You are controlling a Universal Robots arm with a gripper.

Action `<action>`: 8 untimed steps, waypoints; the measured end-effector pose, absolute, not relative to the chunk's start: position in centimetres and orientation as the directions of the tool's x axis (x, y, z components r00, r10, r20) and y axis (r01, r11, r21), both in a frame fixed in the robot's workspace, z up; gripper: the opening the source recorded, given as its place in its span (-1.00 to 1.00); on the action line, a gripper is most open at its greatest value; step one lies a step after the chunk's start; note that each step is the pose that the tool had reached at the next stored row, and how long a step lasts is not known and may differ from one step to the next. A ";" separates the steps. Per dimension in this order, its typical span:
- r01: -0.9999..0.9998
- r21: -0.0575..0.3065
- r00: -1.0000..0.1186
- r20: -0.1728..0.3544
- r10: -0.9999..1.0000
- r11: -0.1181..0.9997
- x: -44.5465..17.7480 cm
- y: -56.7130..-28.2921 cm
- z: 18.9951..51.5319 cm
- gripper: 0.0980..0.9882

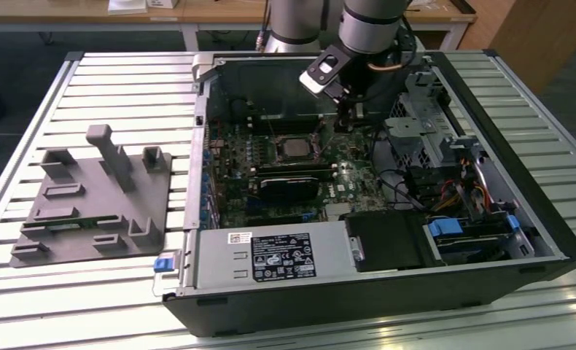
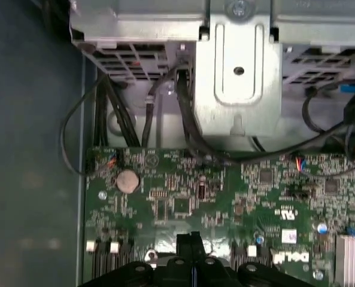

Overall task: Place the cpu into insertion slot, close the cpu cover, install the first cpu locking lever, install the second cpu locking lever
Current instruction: 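Close the cpu cover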

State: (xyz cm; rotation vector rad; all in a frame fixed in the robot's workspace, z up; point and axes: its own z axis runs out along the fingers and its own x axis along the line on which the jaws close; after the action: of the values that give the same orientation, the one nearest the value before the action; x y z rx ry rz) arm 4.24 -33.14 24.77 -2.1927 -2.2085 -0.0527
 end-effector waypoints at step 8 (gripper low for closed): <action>1.000 0.004 -0.007 0.044 0.999 0.007 1.5 -33.1 24.7 -0.98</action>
State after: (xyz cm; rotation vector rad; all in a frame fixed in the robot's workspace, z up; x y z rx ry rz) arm 1.54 -33.14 24.69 -2.1928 -2.2085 -0.0527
